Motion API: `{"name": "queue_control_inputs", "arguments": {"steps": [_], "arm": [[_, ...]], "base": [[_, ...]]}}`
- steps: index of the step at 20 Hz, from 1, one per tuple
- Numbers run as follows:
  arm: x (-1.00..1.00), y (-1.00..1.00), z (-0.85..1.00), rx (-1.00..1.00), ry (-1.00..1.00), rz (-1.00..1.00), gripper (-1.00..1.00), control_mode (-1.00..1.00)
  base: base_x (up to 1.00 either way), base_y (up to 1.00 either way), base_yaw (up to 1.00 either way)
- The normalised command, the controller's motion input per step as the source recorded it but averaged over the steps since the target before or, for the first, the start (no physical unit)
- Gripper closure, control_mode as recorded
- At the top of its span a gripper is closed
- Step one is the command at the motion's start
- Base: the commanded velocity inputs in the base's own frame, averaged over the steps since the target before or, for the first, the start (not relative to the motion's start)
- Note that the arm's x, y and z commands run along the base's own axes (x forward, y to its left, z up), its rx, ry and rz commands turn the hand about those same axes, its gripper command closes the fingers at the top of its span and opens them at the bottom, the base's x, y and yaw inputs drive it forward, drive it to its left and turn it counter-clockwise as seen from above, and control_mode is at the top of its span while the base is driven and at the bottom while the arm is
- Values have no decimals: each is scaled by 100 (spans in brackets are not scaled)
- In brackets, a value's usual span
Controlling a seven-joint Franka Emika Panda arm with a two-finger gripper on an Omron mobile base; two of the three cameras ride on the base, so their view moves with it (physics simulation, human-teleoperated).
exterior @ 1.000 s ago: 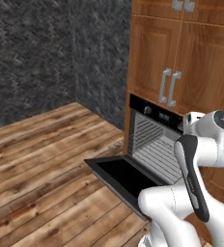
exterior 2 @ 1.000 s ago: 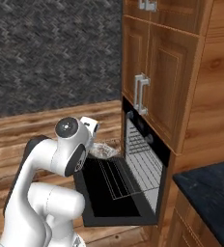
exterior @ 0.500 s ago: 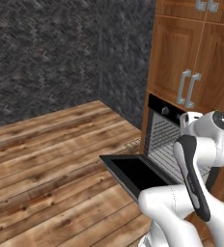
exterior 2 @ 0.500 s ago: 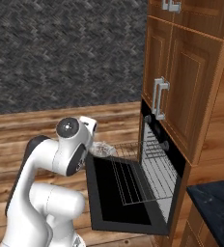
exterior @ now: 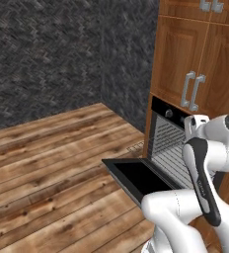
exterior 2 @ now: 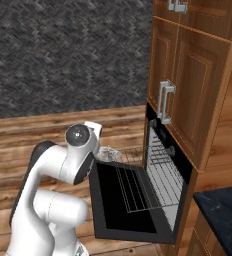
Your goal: Place the fish on the rack of the oven, and slide the rack back inside. Close the oven door.
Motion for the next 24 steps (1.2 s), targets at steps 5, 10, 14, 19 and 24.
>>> {"name": "queue_control_inputs", "arguments": {"steps": [5,10,14,19,24], "arm": [[22,-9,-28,0,-1,1,100,-100],[68,-11,-50,0,5,0,100,-100],[69,-6,-43,0,9,0,100,-100],[69,0,-49,-3,7,-1,100,-100],[62,-6,-30,-2,7,-2,100,-100]], "base": [[0,0,0],[0,0,0],[0,0,0],[0,0,0],[0,0,0]]}}
